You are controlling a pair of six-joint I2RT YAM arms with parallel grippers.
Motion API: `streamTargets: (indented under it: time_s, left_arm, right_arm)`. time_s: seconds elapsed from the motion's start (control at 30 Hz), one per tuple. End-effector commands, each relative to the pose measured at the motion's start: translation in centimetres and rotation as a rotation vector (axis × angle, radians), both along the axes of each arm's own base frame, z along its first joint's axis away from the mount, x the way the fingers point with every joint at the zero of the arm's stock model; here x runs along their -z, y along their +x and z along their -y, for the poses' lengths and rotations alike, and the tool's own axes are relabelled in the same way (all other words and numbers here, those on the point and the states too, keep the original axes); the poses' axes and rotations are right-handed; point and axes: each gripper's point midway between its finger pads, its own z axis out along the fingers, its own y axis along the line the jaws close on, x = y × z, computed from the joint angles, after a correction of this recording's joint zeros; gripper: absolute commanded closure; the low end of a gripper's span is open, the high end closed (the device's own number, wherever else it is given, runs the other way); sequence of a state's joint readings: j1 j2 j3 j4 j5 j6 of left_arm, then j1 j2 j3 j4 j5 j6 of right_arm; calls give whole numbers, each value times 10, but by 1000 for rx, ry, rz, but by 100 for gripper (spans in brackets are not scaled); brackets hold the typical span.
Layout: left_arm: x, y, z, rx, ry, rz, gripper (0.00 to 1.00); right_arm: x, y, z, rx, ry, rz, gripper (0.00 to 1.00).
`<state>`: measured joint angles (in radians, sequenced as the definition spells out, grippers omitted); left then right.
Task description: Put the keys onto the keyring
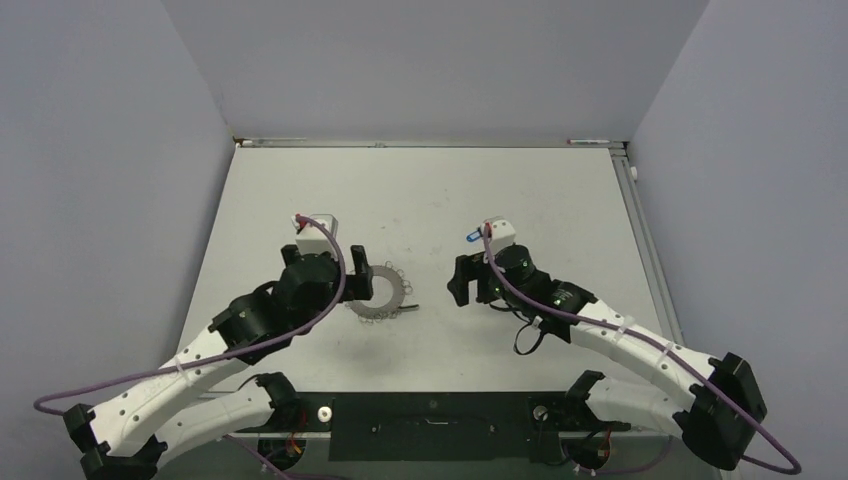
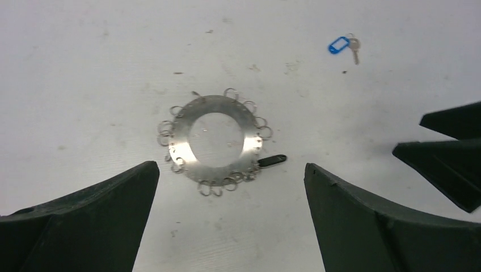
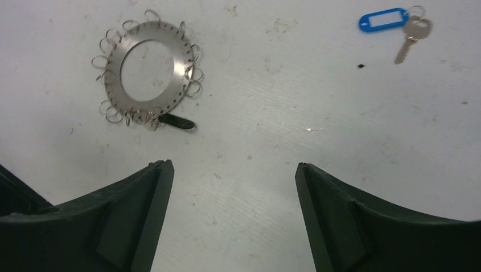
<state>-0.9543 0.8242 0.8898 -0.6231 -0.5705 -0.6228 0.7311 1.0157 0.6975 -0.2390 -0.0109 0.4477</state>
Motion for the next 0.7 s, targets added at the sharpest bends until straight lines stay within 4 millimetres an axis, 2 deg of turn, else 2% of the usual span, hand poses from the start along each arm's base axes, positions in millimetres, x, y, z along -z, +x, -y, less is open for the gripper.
streamTargets:
  time_s: [0.0, 0.1, 0.13, 0.2, 0.33, 0.4, 0.43, 0.53, 0.67]
  left_arm:
    - [14, 7, -61, -47, 272, -2, 0]
    - [19, 18, -68, -57, 245, -13, 0]
    - [20, 19, -61, -18, 215, -19, 0]
    - [25, 23, -61, -19, 185, -35, 0]
    - [34, 30, -67, -36, 134, -84, 0]
    - [34, 32, -71, -49, 127, -91, 5]
    - [34, 32, -72, -51, 124, -90, 6]
    - [34, 31, -75, -65, 127, -89, 6]
    - [31, 30, -80, -83, 128, -71, 6]
  right_arm:
    - [-14, -6, -47, -104, -5, 87, 19]
    - [-4, -22, -81, -202, -78, 119, 19]
    - [-2, -25, -91, -233, -96, 129, 20]
    - [5, -30, -109, -286, -121, 140, 22]
    - [19, -22, -139, -303, -143, 107, 35]
    - [24, -16, -155, -293, -152, 82, 42]
    - [34, -14, -162, -288, -165, 61, 43]
    - [43, -13, -180, -294, -157, 42, 44]
    - [56, -13, -194, -332, -157, 28, 50]
